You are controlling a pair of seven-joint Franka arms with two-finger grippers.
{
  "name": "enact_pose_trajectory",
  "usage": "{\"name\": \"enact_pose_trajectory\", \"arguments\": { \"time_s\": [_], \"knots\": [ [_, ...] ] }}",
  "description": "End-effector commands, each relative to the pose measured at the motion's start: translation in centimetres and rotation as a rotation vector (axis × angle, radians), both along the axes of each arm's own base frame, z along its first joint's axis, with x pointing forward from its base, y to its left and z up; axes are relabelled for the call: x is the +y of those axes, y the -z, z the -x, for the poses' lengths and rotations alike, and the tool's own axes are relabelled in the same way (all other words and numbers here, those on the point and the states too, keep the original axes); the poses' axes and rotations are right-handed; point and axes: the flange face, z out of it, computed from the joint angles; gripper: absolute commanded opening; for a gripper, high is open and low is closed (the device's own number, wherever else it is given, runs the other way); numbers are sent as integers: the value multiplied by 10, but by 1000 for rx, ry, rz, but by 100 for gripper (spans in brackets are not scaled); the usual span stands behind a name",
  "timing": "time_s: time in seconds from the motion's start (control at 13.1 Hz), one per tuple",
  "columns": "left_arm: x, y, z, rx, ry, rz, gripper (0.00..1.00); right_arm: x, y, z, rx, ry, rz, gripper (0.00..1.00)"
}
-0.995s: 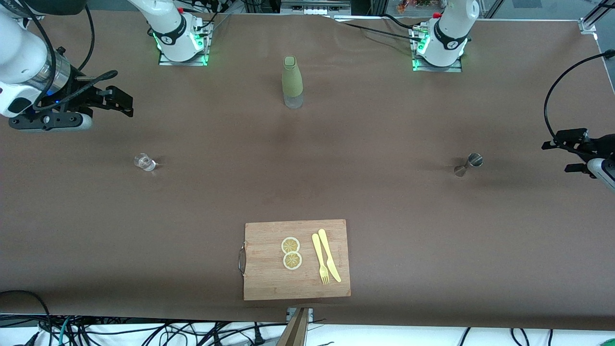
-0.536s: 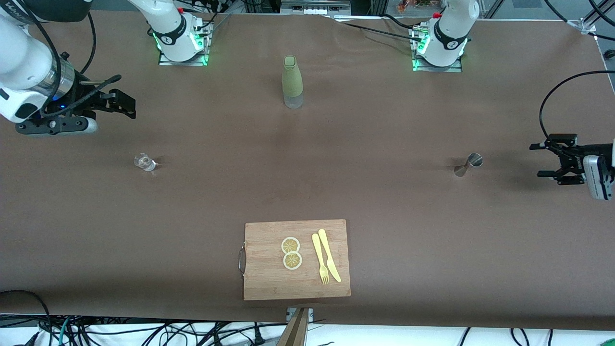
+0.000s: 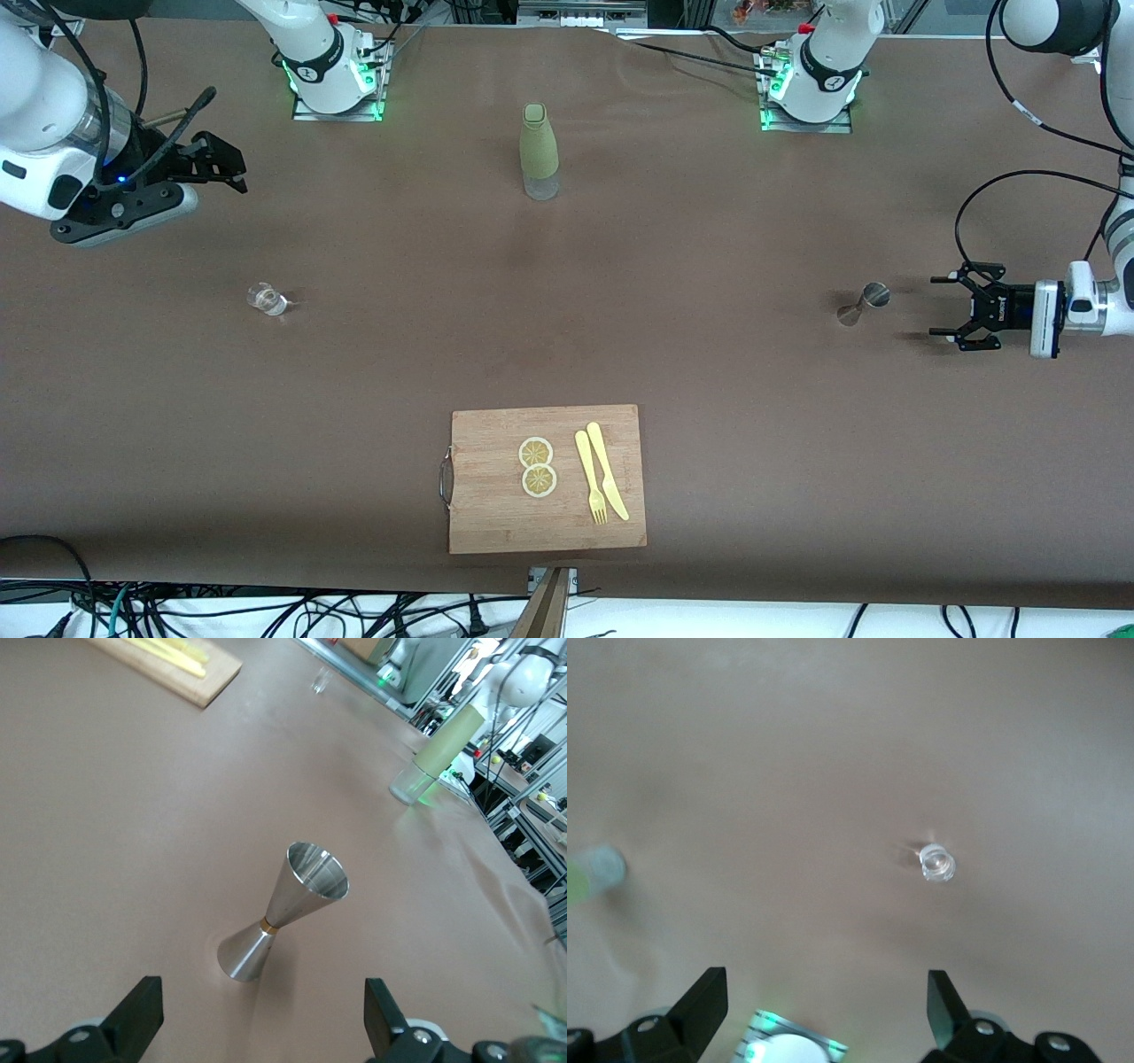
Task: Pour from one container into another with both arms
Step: 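Grasp the jigger with the left gripper while the right gripper reaches the glass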
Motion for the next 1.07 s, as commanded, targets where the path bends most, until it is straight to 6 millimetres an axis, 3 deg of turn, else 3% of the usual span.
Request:
{"name": "enact_pose_trajectory", "arguments": {
  "time_s": [0.0,0.15,0.38,0.54,0.69,0.99],
  "knots": [
    [5,15,7,-163,21,98,100,-51,-1,-8,-5,-250,-87,100],
    [6,34,10,-292,26,155,100,-88,16,-17,-6,-324,-209,100],
    [-1,75,20,-406,9,233,100,-135,60,-36,-20,-454,-388,100],
    [-7,85,22,-450,19,256,100,-167,91,-44,-48,-499,-503,100],
    [-17,89,22,-474,28,280,100,-201,135,-52,-104,-563,-655,100],
    [-36,90,18,-483,42,319,100,-263,222,-44,-208,-660,-911,100]
  ]
}}
